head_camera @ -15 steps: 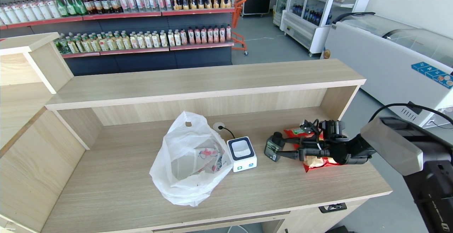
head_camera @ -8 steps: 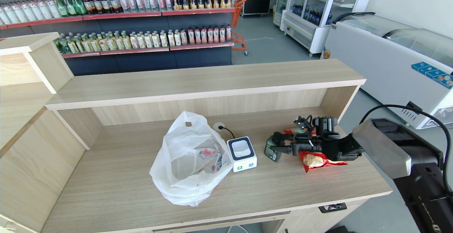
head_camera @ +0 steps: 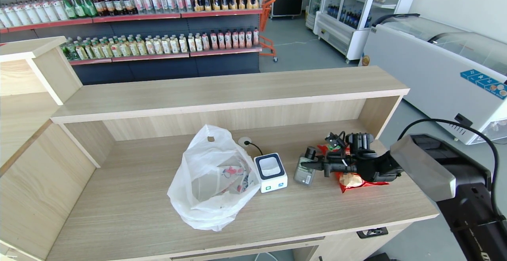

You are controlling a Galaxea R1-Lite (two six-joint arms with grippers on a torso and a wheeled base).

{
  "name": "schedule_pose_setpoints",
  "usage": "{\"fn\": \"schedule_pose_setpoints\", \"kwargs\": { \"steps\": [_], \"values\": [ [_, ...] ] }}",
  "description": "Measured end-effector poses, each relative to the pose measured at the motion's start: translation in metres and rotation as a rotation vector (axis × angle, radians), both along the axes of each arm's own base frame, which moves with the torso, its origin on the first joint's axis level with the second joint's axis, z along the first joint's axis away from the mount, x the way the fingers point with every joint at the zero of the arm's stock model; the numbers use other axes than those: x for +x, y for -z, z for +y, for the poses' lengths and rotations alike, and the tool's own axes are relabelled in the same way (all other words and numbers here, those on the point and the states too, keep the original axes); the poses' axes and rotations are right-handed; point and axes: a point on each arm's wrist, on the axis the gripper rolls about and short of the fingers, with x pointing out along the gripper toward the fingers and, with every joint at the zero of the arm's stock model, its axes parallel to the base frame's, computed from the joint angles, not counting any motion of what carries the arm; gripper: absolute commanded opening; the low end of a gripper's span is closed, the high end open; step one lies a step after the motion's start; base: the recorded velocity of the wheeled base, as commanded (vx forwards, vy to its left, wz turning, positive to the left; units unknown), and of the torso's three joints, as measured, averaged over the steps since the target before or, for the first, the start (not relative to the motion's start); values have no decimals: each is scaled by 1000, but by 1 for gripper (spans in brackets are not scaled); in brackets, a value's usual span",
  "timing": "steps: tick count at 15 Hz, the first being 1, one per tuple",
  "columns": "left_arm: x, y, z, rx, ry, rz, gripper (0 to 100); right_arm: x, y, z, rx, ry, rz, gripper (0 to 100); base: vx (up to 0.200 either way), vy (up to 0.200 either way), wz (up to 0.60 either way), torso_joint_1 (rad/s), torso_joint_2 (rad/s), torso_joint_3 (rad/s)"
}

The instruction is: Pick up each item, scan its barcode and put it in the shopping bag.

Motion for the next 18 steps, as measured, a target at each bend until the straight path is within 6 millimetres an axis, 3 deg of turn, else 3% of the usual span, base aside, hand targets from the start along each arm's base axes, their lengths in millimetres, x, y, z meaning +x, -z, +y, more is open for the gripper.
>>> {"fn": "schedule_pose_setpoints", "kwargs": {
  "steps": [4,7,10,12,14,18],
  "values": [
    [0,0,0,0,0,0,0,-5,-29,-9,5,21,-17,0,0,0,0,0,0,0],
    [0,0,0,0,0,0,0,-13,-84,-26,36,67,-49,0,0,0,0,0,0,0],
    [0,0,0,0,0,0,0,-33,-152,-34,92,102,-49,0,0,0,0,0,0,0],
    [0,0,0,0,0,0,0,-57,-206,-28,173,110,10,0,0,0,0,0,0,0],
    [0,0,0,0,0,0,0,-94,-262,-18,260,96,64,0,0,0,0,0,0,0],
    [0,0,0,0,0,0,0,-172,-302,6,311,74,31,0,0,0,0,0,0,0]
  ]
}}
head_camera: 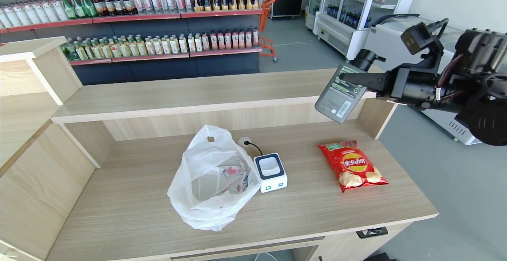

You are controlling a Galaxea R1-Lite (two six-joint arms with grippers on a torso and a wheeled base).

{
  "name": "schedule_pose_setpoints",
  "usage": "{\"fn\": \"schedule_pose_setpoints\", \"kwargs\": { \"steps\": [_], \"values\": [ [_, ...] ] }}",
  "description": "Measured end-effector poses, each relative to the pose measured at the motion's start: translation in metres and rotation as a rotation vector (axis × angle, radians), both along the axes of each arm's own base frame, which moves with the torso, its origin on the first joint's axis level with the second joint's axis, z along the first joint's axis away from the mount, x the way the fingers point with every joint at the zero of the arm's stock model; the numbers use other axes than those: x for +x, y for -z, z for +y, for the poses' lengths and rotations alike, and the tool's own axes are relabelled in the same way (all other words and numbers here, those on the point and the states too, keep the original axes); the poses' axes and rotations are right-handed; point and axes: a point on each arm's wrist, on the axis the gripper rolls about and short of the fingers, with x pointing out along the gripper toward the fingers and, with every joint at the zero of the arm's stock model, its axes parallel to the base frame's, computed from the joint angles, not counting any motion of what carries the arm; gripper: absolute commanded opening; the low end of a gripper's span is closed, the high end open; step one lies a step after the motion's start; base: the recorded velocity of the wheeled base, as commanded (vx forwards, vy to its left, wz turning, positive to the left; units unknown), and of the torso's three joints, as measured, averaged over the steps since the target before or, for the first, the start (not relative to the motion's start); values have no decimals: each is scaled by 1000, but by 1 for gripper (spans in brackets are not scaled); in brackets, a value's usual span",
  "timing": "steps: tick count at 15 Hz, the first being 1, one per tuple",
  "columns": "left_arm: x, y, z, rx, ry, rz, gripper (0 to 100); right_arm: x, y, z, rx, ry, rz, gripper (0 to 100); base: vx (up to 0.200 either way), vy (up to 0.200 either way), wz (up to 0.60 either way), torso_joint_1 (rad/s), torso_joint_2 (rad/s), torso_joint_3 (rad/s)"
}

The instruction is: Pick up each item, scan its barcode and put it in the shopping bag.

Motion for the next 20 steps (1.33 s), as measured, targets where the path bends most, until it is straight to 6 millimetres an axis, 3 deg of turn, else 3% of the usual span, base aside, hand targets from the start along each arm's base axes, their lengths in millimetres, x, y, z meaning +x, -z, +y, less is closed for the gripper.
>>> {"fn": "schedule_pose_setpoints", "kwargs": {
  "steps": [5,11,14,20],
  "values": [
    [0,0,0,0,0,0,0,-63,-27,36,-44,0,-115,0,0,0,0,0,0,0],
    [0,0,0,0,0,0,0,-128,-33,73,-33,-112,-116,0,0,0,0,0,0,0],
    [0,0,0,0,0,0,0,-153,-35,81,-39,-195,-98,0,0,0,0,0,0,0],
    [0,0,0,0,0,0,0,-174,-54,87,24,-308,-86,0,0,0,0,0,0,0]
  ]
}}
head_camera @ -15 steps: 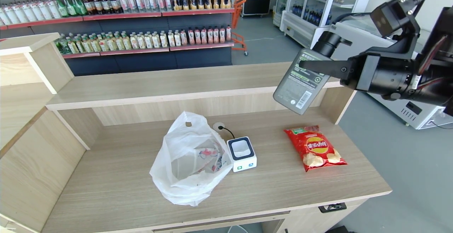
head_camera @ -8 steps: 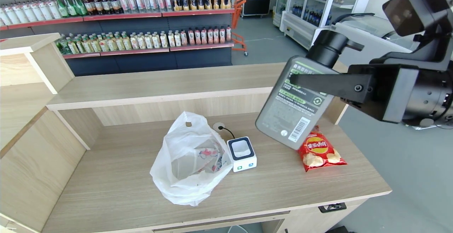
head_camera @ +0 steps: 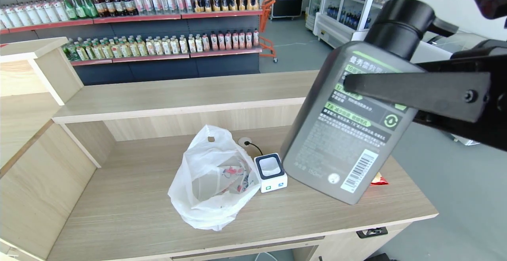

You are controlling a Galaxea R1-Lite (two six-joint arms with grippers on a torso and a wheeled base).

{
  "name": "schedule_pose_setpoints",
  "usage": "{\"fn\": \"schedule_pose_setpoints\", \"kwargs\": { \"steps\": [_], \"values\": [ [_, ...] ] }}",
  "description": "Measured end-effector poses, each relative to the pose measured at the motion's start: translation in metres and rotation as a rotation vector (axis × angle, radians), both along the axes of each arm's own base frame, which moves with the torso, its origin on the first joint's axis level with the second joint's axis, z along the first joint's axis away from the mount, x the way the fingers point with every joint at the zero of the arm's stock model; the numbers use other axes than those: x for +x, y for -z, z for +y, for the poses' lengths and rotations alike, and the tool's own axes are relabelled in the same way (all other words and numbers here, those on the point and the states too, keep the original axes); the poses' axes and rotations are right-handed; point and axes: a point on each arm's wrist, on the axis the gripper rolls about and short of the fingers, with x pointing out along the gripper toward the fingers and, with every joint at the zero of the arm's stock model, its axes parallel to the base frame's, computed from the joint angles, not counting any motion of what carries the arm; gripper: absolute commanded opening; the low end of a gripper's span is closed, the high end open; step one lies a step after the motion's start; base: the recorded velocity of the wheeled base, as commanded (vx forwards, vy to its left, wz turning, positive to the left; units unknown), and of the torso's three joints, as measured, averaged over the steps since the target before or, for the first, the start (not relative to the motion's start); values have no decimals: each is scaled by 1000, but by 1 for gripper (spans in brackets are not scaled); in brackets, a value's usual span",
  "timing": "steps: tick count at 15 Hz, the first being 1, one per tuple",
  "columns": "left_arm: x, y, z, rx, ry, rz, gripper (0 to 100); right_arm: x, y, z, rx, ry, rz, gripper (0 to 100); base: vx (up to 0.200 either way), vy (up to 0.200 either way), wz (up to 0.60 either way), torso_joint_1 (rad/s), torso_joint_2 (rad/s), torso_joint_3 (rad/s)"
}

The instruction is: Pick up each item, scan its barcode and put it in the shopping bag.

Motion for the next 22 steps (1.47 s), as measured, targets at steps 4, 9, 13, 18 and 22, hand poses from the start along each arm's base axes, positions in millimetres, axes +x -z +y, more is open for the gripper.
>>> {"fn": "schedule_pose_setpoints", "kwargs": {
  "steps": [4,9,13,18,22],
  "values": [
    [0,0,0,0,-1,0,0,-9,-3,9,7,-63,1,0,0,0,0,0,0,0],
    [0,0,0,0,0,0,0,-3,1,17,10,-64,-20,0,0,0,0,0,0,0],
    [0,0,0,0,0,0,0,23,7,5,-31,78,-164,0,0,0,0,0,0,0],
    [0,0,0,0,0,0,0,84,16,-43,-100,407,-435,0,0,0,0,0,0,0],
    [0,0,0,0,0,0,0,109,16,-49,-4,394,-642,0,0,0,0,0,0,0]
  ]
}}
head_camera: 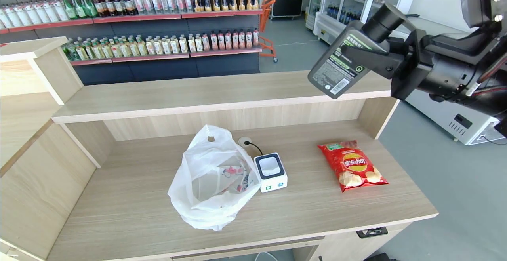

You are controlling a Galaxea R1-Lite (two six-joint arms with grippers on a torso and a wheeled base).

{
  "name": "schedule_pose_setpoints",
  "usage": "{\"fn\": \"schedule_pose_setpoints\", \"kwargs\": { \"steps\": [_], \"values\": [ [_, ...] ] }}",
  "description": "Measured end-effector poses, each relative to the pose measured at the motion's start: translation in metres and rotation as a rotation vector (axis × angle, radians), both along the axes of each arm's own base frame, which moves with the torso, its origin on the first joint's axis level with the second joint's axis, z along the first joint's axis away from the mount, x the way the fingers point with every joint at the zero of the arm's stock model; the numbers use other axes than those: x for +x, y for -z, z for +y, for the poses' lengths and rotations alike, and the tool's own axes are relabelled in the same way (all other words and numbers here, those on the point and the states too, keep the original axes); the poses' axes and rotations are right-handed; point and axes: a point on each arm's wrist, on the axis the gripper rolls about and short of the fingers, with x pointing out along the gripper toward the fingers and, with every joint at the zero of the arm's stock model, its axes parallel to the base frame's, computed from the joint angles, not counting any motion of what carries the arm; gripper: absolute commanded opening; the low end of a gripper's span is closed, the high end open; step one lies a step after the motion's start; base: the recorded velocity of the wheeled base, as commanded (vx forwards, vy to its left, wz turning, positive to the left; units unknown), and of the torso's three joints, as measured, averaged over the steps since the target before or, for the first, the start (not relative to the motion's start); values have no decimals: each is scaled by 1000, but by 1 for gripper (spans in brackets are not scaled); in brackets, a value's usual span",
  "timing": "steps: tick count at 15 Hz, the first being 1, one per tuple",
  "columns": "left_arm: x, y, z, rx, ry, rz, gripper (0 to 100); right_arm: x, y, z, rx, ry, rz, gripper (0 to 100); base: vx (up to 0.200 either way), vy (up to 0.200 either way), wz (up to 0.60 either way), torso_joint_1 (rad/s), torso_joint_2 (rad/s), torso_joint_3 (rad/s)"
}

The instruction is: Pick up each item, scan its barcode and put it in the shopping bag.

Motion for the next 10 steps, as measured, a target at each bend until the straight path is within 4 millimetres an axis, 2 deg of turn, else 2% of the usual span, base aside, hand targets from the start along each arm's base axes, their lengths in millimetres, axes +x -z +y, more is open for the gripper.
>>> {"fn": "schedule_pose_setpoints", "kwargs": {
  "steps": [3,5,7,8,10],
  "values": [
    [0,0,0,0,0,0,0,11,7,6,-39,-199,-224,0,0,0,0,0,0,0],
    [0,0,0,0,0,0,0,22,23,4,-108,-317,-298,0,0,0,0,0,0,0],
    [0,0,0,0,0,0,0,34,41,-6,-200,-412,-348,0,0,0,0,0,0,0],
    [0,0,0,0,0,0,0,43,52,-19,-267,-465,-382,0,0,0,0,0,0,0],
    [0,0,0,0,0,0,0,66,69,-40,-300,-417,-399,0,0,0,0,0,0,0]
  ]
}}
